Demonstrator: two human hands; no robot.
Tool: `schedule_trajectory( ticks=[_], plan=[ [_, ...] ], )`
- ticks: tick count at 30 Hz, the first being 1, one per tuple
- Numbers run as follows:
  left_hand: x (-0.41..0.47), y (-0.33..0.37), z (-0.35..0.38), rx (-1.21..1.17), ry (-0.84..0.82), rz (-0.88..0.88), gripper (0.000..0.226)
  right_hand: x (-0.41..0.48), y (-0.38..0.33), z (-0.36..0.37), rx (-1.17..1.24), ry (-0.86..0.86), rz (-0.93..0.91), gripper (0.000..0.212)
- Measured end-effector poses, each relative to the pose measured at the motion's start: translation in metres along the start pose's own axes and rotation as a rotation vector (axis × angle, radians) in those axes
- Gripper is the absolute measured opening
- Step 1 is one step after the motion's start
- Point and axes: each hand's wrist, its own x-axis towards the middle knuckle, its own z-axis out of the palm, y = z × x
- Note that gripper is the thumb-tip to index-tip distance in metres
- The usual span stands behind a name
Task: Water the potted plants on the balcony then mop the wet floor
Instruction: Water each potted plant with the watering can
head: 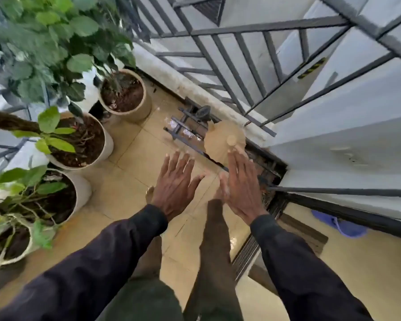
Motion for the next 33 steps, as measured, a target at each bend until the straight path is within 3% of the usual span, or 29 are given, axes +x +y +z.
schedule_trajectory(
  ticks=[5,11,16,19,22,26,29,33],
  plan=[
    [0.043,0.015,0.061,-0.064,-0.008,-0.074,0.056,0.035,0.056,0.047,-0.013,-0.108,-0.109,0.063],
    [0.107,0.054,0.127,-0.273,0.011,-0.114,0.041,0.072,0.134,0.101,-0.027,-0.166,-0.249,0.045],
    [0.157,0.063,0.182,-0.512,-0.015,-0.212,0.038,0.096,0.185,0.149,0.1,-0.204,-0.121,0.047],
    [0.175,0.064,0.21,-0.617,0.012,-0.234,0.037,0.112,0.209,0.183,0.154,-0.214,-0.066,0.037],
    [0.189,0.067,0.232,-0.755,0.03,-0.296,0.029,0.137,0.23,0.216,0.275,-0.312,0.022,0.033],
    [0.195,0.07,0.255,-0.878,0.056,-0.393,0.033,0.178,0.245,0.239,0.616,-0.535,0.251,0.029],
    [0.193,0.071,0.269,-0.925,0.055,-0.43,0.033,0.196,0.248,0.251,0.657,-0.606,0.252,0.01],
    [0.186,0.068,0.278,-0.973,0.048,-0.488,0.031,0.192,0.237,0.258,0.714,-0.535,0.178,0.025]
  ],
)
